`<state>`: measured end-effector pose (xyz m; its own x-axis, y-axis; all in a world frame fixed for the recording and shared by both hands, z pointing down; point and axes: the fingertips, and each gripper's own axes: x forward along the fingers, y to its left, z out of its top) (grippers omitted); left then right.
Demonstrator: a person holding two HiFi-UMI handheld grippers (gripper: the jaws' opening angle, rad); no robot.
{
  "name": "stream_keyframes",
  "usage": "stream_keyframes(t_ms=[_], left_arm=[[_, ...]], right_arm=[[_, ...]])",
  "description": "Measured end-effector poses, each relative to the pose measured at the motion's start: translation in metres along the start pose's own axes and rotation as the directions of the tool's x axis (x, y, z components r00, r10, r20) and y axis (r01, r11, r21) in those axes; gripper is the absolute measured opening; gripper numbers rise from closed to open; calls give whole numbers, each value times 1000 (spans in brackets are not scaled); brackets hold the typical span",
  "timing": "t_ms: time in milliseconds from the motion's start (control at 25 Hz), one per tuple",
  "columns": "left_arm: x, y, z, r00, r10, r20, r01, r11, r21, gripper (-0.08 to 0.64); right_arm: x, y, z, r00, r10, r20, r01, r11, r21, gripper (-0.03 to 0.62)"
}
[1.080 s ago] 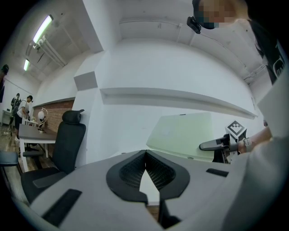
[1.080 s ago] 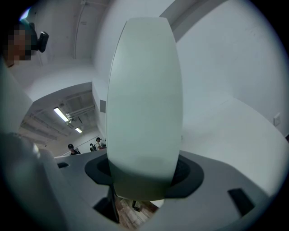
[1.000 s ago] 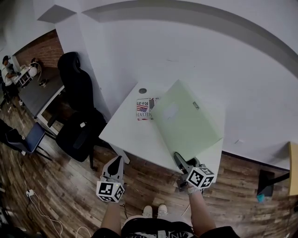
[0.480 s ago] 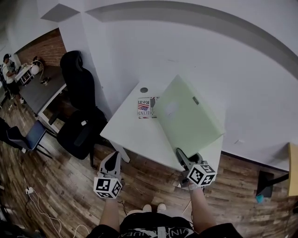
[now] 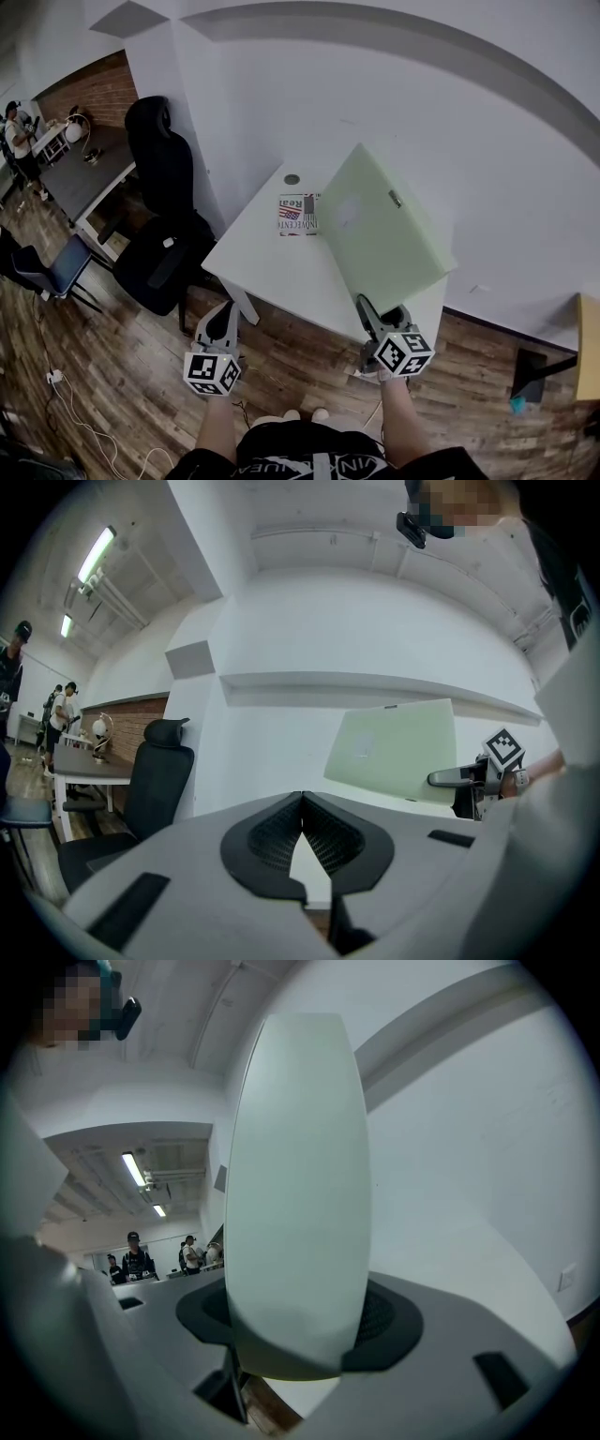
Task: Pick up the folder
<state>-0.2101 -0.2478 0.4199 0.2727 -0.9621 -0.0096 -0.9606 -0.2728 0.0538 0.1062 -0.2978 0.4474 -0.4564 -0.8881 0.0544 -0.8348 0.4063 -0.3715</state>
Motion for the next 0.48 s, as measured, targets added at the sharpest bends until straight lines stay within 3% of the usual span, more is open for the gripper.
stream_keyframes(t_ms=[480], left_arm=[[-7, 21, 5, 999, 37, 6, -37, 999, -14, 15]], right_arm=[[-1, 8, 12, 999, -4, 53, 5, 1000, -30, 295]])
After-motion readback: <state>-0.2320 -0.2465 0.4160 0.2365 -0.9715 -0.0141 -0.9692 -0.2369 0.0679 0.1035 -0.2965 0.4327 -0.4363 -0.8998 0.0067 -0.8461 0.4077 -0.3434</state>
